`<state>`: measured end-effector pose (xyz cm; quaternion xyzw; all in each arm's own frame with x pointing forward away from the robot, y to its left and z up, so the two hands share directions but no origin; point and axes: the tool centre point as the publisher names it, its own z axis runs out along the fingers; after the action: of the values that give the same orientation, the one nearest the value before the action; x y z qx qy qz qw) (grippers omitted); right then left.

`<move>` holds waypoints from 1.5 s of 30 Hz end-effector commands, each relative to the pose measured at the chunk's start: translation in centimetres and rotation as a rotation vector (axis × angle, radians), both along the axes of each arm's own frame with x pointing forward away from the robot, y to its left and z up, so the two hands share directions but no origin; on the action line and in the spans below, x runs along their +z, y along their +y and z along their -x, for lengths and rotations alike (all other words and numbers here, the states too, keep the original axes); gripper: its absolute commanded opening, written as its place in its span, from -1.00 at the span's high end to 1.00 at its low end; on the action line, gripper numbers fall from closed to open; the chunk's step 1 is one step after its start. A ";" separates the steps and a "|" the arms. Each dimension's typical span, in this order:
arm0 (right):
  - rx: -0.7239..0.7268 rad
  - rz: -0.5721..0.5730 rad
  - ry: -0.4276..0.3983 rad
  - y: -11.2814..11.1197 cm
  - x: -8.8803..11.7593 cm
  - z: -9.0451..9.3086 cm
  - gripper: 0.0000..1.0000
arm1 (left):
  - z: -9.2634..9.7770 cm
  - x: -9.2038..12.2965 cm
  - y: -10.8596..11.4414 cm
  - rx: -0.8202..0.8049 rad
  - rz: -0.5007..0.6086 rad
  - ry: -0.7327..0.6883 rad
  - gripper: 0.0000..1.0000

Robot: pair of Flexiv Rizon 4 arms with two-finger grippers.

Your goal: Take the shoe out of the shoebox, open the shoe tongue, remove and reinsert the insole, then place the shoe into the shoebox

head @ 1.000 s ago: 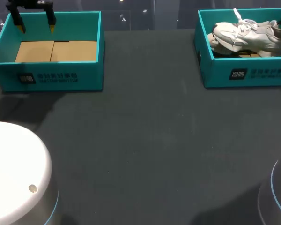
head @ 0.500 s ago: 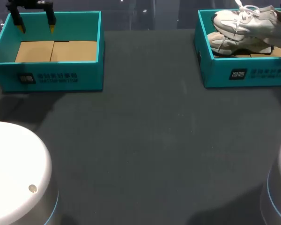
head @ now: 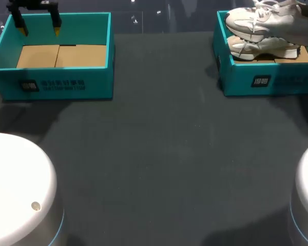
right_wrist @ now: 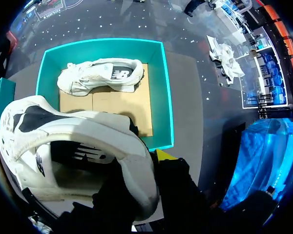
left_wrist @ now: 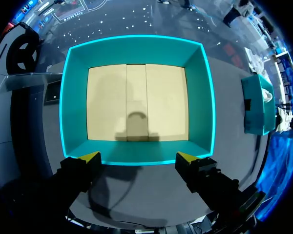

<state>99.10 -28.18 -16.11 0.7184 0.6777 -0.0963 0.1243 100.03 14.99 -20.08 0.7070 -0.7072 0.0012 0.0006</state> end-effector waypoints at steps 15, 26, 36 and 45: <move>0.025 0.040 -0.095 12.7 2.8 12.3 1.00 | 0.0 0.0 0.0 0.000 -0.001 0.001 -1.00; 0.005 0.021 -0.067 19.4 1.6 17.4 1.00 | 0.0 0.0 0.0 0.000 -0.001 0.001 -1.00; 0.009 0.017 -0.055 20.0 1.4 17.7 1.00 | 0.0 0.0 0.0 0.000 -0.001 0.001 -1.00; 0.034 0.101 -0.085 23.3 0.2 20.1 1.00 | 0.0 0.0 0.0 0.000 -0.001 0.001 -1.00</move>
<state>80.41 -7.25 -15.33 0.7069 0.6828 -0.0898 0.1616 100.03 14.98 -20.08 0.7070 -0.7072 0.0011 0.0006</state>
